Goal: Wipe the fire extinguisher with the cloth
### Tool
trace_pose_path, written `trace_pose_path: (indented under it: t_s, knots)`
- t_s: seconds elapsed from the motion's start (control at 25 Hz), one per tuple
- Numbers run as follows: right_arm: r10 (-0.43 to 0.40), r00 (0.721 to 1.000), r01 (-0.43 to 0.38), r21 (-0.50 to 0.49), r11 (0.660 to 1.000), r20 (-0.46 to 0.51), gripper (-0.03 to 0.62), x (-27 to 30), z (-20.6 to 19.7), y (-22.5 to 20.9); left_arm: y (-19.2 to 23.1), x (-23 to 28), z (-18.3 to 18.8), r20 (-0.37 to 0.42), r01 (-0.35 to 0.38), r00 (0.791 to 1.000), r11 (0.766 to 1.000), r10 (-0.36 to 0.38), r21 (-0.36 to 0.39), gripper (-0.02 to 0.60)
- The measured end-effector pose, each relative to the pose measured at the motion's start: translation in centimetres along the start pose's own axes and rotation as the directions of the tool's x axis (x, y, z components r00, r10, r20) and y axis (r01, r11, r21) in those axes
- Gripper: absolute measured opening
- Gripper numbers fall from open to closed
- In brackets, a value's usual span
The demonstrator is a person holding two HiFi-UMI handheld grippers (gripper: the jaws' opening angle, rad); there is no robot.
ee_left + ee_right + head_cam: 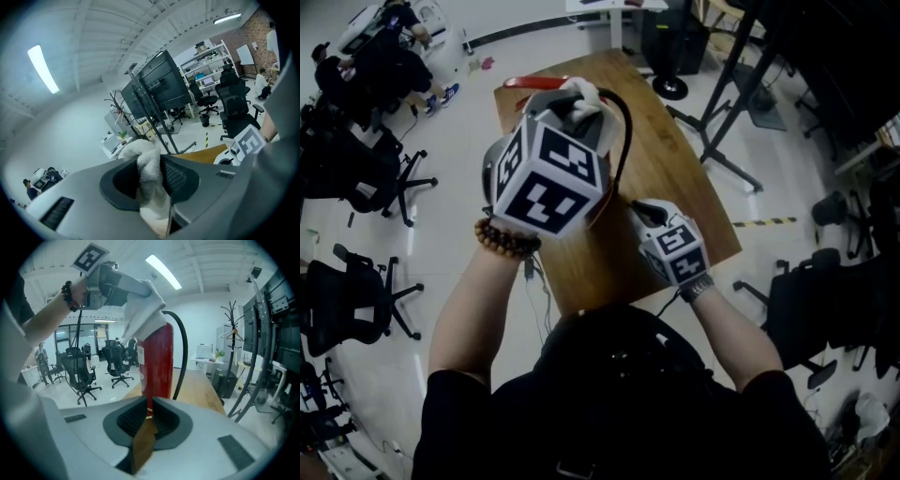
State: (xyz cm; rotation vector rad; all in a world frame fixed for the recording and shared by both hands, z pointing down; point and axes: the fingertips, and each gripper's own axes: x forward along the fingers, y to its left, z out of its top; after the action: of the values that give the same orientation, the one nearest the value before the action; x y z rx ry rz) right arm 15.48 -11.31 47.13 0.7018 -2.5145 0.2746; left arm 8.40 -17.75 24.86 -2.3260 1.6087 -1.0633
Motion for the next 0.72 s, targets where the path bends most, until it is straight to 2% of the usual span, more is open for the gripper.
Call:
trace_pose_path:
  t_s: [0.36,0.56,0.72]
  knots:
    - [-0.007,1.0,0.007,0.025,1.0,-0.006,0.041,-0.3,-1.1,-1.4,-2.7,3.5,-0.6,-0.057,0.036,0.998,0.997,-0.033,0.068,0.095]
    - [0.0,1.0,0.001,0.029,1.0,-0.01,0.041,-0.1,-1.4,-1.6,-3.9,4.2,-0.7,-0.055,0.036,0.998,0.994,-0.031,0.103,0.094]
    - [0.0,1.0,0.0,0.029,1.0,-0.008,0.041,0.0,-1.2,-1.7,-5.3,4.6,-0.5,-0.045,0.066,0.997,0.993,-0.062,0.1,0.094]
